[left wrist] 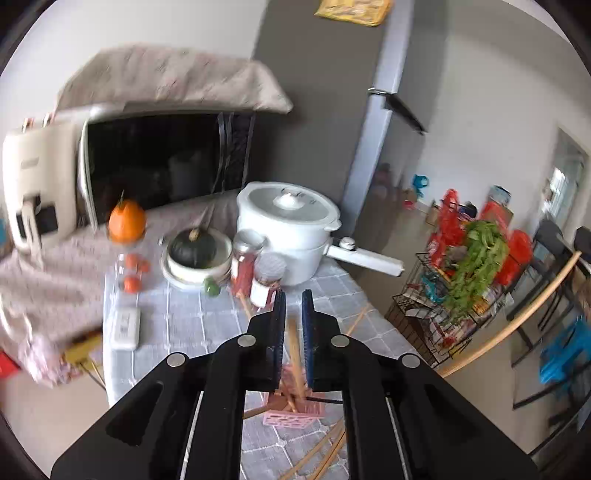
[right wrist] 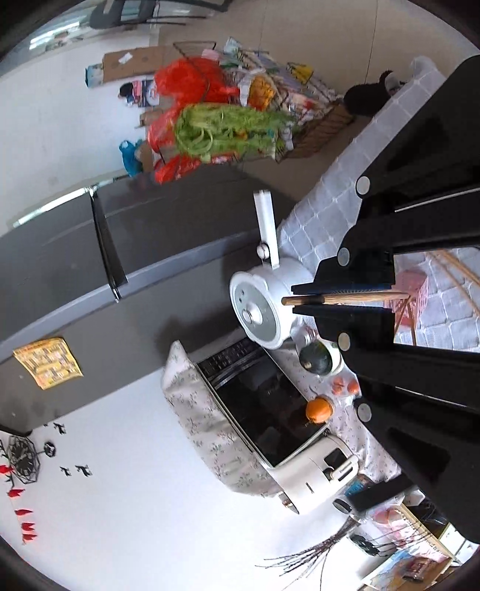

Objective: Organize utensils
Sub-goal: 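Carry both chopsticks over the pink basket and open both grippers to drop them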

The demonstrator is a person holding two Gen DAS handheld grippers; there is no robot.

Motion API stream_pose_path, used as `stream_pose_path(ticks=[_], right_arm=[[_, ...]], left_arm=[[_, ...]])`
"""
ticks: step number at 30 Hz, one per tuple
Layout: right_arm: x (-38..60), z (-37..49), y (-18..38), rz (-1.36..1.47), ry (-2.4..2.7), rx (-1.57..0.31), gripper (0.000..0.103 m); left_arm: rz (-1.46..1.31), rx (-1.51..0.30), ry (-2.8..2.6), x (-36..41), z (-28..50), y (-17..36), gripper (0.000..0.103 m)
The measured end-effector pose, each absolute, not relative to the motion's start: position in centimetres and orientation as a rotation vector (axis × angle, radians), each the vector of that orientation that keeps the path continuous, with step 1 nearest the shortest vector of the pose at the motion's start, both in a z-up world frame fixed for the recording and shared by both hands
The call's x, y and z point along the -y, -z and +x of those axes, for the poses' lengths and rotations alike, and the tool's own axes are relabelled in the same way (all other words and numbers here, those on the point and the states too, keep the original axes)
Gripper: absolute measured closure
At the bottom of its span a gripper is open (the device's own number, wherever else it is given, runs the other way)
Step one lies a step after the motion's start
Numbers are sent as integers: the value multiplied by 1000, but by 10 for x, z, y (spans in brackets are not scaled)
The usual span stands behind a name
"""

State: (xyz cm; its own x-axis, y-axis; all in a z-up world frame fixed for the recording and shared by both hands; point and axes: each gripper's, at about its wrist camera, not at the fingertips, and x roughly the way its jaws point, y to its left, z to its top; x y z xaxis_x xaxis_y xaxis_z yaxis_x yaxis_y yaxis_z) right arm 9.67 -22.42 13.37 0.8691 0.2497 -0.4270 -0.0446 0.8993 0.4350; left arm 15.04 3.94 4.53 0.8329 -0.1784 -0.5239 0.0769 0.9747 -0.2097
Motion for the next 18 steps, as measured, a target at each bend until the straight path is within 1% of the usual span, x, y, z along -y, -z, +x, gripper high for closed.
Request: stream_pose_path(ticks=[7,9,13,18], right_arm=[[192,119,-139,392,-172,-509,98],[182,128,-135,379,-163,-521,98],[166,146,-120,361,-140,-554,98],[152,171,-89,370,-115,-599,98]], left_arm=[[-341,-533,129,-80,125,-47,89],[-374,-531,126,-92,120,-49,89],[-413,-511,125,-108,112,-54,88],[-440,-534,126,-117,116,-48,88]])
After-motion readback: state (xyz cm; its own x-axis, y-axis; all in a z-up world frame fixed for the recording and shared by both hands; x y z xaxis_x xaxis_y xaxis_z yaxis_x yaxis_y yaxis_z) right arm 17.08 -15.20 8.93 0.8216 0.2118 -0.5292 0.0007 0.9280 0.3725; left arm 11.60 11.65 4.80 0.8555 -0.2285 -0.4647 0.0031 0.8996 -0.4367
